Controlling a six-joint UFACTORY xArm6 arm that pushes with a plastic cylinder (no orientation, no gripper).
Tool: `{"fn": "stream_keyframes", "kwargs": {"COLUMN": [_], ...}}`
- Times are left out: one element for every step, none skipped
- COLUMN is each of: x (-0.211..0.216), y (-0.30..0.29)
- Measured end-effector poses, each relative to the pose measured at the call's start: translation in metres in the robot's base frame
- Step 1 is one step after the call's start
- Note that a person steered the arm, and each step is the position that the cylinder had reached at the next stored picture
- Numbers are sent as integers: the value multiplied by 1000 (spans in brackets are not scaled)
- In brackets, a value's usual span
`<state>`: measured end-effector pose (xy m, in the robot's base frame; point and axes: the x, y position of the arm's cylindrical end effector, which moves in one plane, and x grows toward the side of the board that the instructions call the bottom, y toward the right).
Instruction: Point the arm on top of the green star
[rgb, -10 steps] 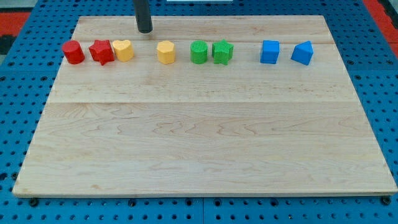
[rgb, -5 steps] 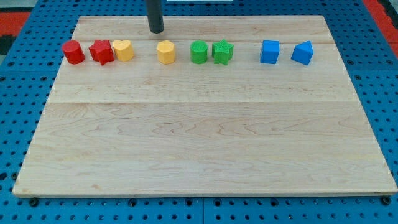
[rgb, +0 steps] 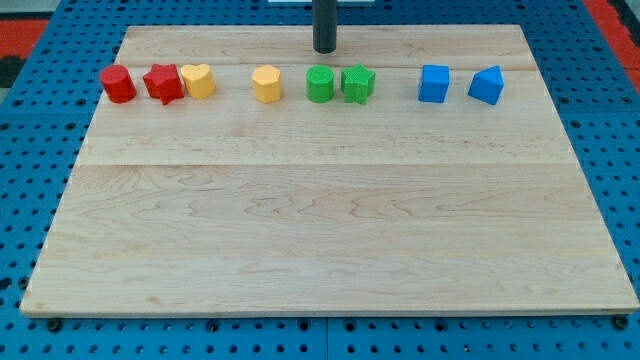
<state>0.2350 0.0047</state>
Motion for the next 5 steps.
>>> {"fn": "stream_keyframes", "kwargs": {"x": [0, 3, 5, 6, 6], "y": [1, -3, -9, -10, 12]}}
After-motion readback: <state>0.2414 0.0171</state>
